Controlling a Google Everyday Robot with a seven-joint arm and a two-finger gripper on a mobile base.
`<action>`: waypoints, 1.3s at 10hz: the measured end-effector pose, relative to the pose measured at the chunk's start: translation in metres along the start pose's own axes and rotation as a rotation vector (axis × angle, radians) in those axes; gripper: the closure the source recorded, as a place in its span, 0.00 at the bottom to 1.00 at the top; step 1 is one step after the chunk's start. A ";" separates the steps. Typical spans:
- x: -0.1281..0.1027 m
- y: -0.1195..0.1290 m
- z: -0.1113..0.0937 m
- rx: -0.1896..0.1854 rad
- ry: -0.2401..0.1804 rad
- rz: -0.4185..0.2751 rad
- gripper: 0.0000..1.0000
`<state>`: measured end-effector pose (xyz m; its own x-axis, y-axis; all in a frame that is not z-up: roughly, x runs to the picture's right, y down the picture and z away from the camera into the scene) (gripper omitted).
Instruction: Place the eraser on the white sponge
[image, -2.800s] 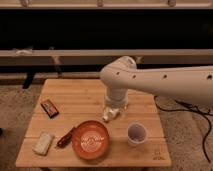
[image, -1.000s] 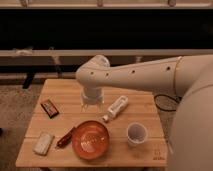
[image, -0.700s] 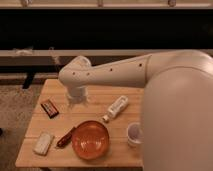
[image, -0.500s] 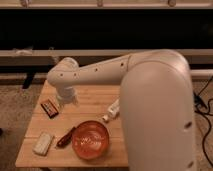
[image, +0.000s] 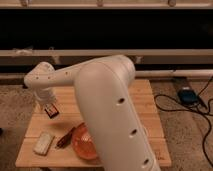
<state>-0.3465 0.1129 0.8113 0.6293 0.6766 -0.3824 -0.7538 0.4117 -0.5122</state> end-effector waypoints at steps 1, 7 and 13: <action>-0.013 0.014 0.022 -0.001 0.005 -0.048 0.35; -0.038 0.034 0.070 0.010 0.010 -0.144 0.35; -0.037 0.033 0.069 0.009 0.012 -0.141 0.35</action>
<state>-0.4073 0.1431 0.8616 0.7312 0.6044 -0.3162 -0.6594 0.5077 -0.5545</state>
